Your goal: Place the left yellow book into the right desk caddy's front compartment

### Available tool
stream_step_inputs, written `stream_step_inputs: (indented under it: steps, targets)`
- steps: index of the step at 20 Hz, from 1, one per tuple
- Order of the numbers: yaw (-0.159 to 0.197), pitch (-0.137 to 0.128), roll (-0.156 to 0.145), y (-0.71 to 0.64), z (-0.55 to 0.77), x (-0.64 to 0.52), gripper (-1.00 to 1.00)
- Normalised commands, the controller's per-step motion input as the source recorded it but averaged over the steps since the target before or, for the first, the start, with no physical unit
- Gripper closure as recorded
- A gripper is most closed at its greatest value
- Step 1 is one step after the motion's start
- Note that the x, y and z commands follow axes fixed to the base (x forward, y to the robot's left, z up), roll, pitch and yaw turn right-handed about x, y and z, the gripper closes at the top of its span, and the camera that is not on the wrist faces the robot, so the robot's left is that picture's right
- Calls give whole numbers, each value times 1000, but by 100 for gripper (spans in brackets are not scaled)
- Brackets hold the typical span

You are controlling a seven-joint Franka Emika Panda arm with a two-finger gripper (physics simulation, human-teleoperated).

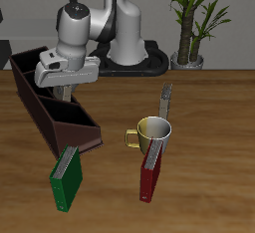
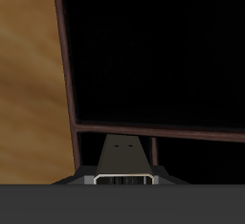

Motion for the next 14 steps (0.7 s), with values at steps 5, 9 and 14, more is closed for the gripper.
stream_step_inputs:
  steps: [5,9,14]
  targets:
    - [9,16,7,-1,-15,15,-100]
    - [-34,-22,1,62,84,22,-100]
    - [-101,17,13,107,177,17,-100]
